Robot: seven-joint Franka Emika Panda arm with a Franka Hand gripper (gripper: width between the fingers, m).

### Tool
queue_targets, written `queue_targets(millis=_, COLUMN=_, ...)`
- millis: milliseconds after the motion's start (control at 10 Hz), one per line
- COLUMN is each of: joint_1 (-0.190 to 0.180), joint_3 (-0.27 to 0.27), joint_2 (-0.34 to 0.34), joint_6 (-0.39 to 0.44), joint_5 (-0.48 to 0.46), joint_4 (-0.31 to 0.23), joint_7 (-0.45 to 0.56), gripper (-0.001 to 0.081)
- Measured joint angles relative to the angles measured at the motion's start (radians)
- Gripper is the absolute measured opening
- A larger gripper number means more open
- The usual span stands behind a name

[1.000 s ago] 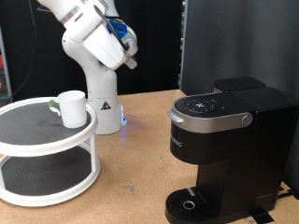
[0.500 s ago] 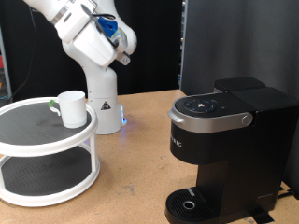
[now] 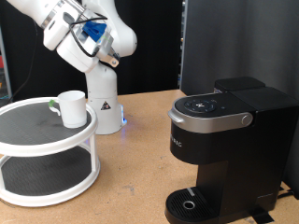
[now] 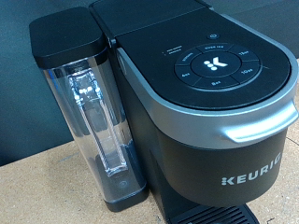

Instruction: Make a cup of coffee with the keurig machine

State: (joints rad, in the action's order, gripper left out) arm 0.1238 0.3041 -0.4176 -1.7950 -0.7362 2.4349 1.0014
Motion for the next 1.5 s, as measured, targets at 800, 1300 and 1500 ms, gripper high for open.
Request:
queue_targets(millis=800, joint_1=0.068, joint_3=0.146, joint_2=-0.085, joint_6=0.254, joint_5=0.160, joint_4=0.032, joint_7=0.232, gripper=0.0002)
queue_targets(millis=1300, joint_1=0.086, joint_3=0.204, joint_2=-0.101, joint_6=0.363, joint_5=0.225, joint_4=0.020, joint_7=0.282, gripper=0.0002)
queue_targets(millis=1500, joint_1=0.092, joint_3=0.264, joint_2=-0.093, joint_6=0.435, joint_5=0.294, joint_4=0.005, joint_7=0.328, gripper=0.0002)
